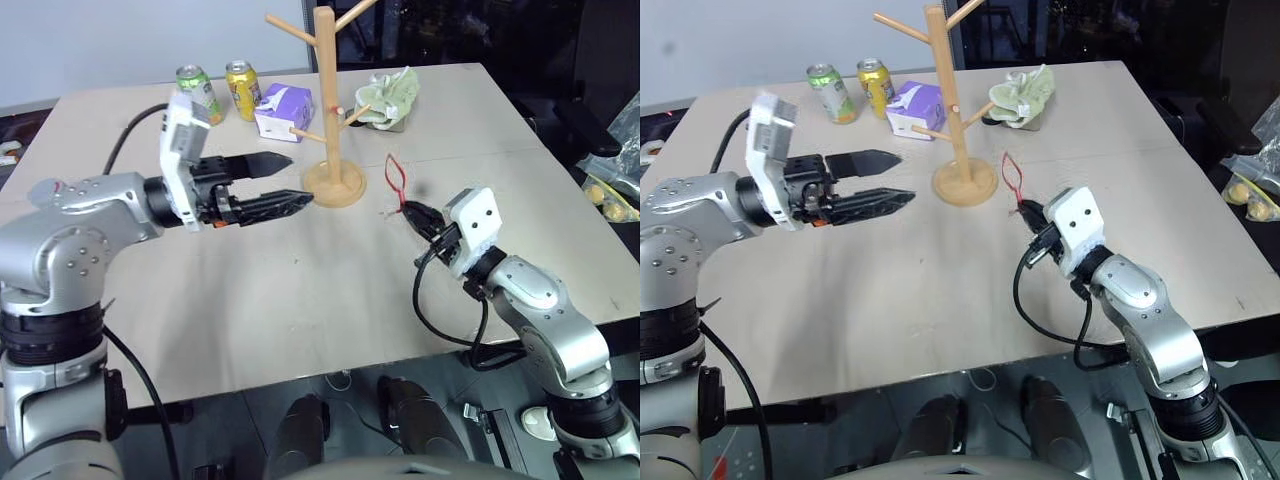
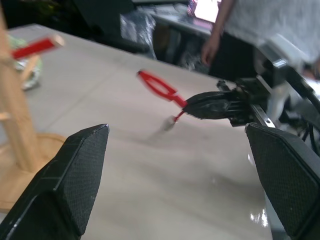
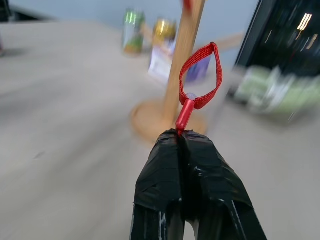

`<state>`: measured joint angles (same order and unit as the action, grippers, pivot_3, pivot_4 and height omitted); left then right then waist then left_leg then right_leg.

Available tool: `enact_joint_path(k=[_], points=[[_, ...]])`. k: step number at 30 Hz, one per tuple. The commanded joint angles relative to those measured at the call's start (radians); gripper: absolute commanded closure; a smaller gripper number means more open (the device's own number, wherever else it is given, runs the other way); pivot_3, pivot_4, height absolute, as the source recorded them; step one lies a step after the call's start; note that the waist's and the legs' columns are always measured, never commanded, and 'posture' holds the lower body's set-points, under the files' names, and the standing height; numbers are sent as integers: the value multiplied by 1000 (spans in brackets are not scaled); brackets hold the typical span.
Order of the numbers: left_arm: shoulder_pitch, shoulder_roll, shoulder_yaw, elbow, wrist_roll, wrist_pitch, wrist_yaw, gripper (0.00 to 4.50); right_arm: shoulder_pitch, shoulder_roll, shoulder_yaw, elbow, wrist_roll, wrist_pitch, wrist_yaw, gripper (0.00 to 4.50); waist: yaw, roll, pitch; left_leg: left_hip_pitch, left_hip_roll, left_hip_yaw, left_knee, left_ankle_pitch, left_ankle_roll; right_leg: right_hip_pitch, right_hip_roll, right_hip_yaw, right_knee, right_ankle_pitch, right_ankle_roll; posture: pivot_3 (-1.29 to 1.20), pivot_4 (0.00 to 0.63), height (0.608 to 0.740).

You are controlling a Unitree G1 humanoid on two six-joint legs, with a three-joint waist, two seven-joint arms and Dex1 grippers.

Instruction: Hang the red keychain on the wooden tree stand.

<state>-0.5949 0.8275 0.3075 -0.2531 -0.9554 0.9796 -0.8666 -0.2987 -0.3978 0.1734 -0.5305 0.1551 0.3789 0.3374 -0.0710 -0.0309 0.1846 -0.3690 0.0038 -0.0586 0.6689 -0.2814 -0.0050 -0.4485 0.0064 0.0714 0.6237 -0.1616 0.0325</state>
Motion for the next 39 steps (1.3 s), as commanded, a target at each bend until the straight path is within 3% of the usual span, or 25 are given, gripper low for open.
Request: enact_joint_path(k=[1, 6, 13, 22, 39], points=[[-14, -12, 100, -10, -84, 26, 82, 0, -72, 30, 34, 76, -121, -211, -28, 4450, 0, 0, 0, 0, 0, 0, 0, 0, 0, 0, 0, 0, 0, 0, 0, 0, 150, 740], [-34, -32, 150, 1, -140, 26, 164, 0, -215, 131, 74, 252, -198, -349, -50, 4450, 2, 0, 0, 1, 0, -1, 0, 0, 0, 0, 1, 0, 1, 0, 0, 0, 150, 740], [-52, -43, 133, -3, -165, 8, 202, 0, -322, 219, 56, 454, -197, -393, -34, 4450, 5, 0, 0, 0, -2, -1, 0, 0, 0, 0, -3, 0, 1, 3, 3, 0, 150, 740], [-50, -46, 110, -5, -151, -19, 202, 0, -384, 230, 38, 601, -199, -400, -1, 4450, 1, 0, 0, 0, -2, -1, 0, 0, 0, 0, -3, 0, 1, 3, 3, 0, 150, 740], [-41, -48, 90, -9, -153, -52, 207, 0, -434, 250, 32, 653, -201, -373, 42, 4450, 1, 0, 0, 0, -2, -1, 0, 0, 0, 0, -3, 0, 1, 3, 3, 0, 150, 740]])
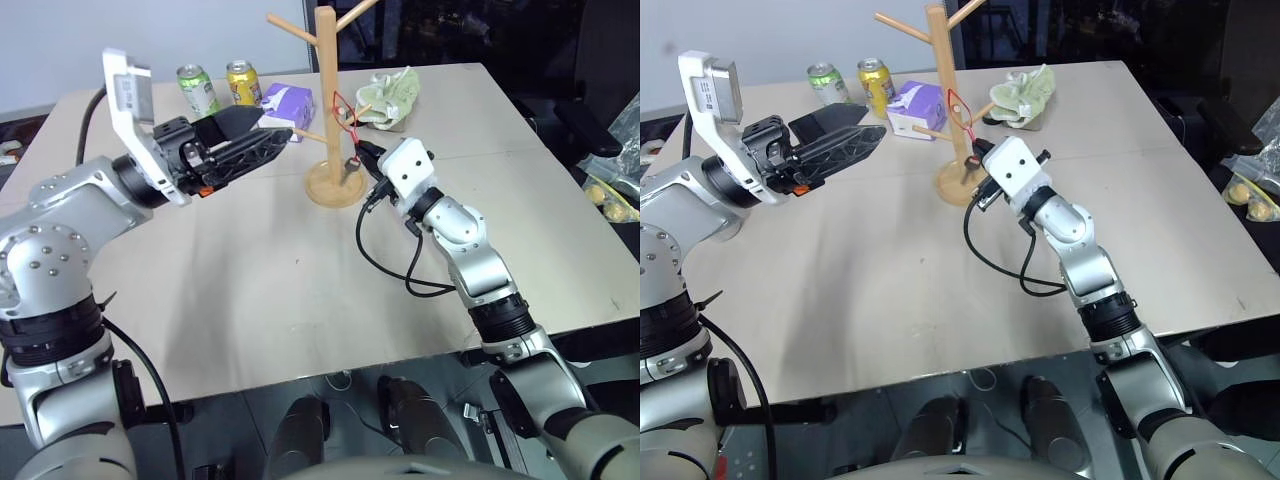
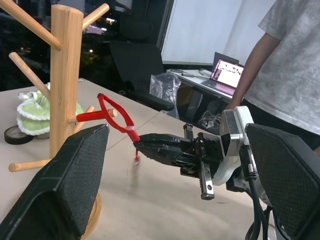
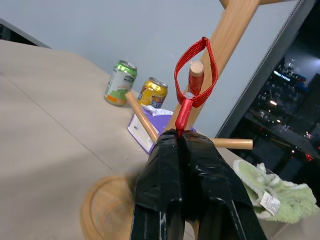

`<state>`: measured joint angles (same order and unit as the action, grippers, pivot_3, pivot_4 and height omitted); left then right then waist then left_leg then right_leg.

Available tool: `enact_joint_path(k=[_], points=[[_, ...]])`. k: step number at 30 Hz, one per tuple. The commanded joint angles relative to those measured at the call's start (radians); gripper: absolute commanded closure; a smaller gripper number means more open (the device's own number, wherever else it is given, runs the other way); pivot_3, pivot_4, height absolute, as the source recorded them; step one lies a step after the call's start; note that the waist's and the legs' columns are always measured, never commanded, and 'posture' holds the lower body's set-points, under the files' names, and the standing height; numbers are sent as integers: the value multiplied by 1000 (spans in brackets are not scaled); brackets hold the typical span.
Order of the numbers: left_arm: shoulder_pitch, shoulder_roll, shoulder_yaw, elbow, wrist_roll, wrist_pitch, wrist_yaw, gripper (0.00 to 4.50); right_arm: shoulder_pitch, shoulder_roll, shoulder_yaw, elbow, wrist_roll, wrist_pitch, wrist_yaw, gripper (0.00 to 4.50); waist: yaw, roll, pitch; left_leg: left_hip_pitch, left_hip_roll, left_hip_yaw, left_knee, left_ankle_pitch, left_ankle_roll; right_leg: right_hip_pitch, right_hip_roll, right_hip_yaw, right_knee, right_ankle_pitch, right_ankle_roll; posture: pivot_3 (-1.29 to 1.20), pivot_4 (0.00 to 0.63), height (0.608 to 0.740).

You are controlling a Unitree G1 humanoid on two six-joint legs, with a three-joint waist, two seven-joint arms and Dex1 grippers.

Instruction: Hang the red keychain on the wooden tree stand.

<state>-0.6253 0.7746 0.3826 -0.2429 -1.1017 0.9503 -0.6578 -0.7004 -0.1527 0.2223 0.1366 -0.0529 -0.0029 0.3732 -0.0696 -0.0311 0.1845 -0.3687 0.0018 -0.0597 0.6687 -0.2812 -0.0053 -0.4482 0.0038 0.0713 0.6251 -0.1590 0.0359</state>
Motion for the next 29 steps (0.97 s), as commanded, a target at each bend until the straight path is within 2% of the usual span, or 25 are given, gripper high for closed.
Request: enact_joint_path(k=[1, 7, 11, 14, 16, 19, 23, 26, 29], points=[[-9, 4, 15, -20, -6, -23, -1, 0, -34, 5, -18, -11, 8, 25, 8, 4450, 0, 0, 0, 0, 0, 0, 0, 0, 0, 0, 0, 0, 0, 0, 0, 0, 150, 740], [-12, 7, 9, -13, 3, -29, -2, 0, -30, 6, -32, -26, 38, 114, 34, 4450, 0, 0, 0, 0, 0, 0, 0, 0, 0, 0, 0, 0, 0, 0, 0, 0, 150, 740], [-22, 5, -2, -4, 12, -33, -7, 0, -17, 12, -42, -66, 64, 188, 43, 3500, 0, 0, 0, 0, 0, 0, 0, 0, 0, 0, 0, 0, 0, 0, 0, 0, 150, 740], [-25, 7, -6, 1, 18, -35, -14, 0, -9, 7, -46, -97, 75, 221, 50, 2336, 1, 0, 0, 0, 0, 0, 0, 0, 0, 0, 0, 0, 0, 0, 0, 0, 150, 740], [-27, 17, -10, 7, 27, -37, -26, 0, 5, -13, -50, -137, 88, 252, 71, 1367, 1, 0, 0, 0, 0, 0, 0, 0, 0, 0, 0, 0, 0, 0, 0, 0, 150, 740], [-12, 92, -51, 20, 91, -33, -82, 0, 59, -129, -68, -275, 165, 407, 202, 34, 3, 0, 0, -1, 0, 0, 0, 0, 0, 0, 0, 0, 0, 0, 0, 0, 150, 740], [26, 206, -115, 88, 238, -120, -214, 0, 53, -295, -185, -431, 365, 676, 329, 34, 3, 2, 2, -2, -1, 0, 0, 0, 0, 0, -1, 0, -2, -1, -1, 0, 150, 740], [14, 257, -154, 166, 327, -186, -294, 0, -25, -361, -296, -478, 538, 892, 360, 34, -2, 3, 2, -1, 0, 0, 0, 0, 0, 0, 0, 0, -1, -3, -4, 0, 150, 740], [-10, 286, -189, 243, 403, -252, -363, 0, -102, -416, -366, -496, 661, 1028, 380, 34, -3, 4, 3, 1, 2, 0, 0, 0, 0, 0, 3, 0, 0, -3, -4, 0, 150, 740]])
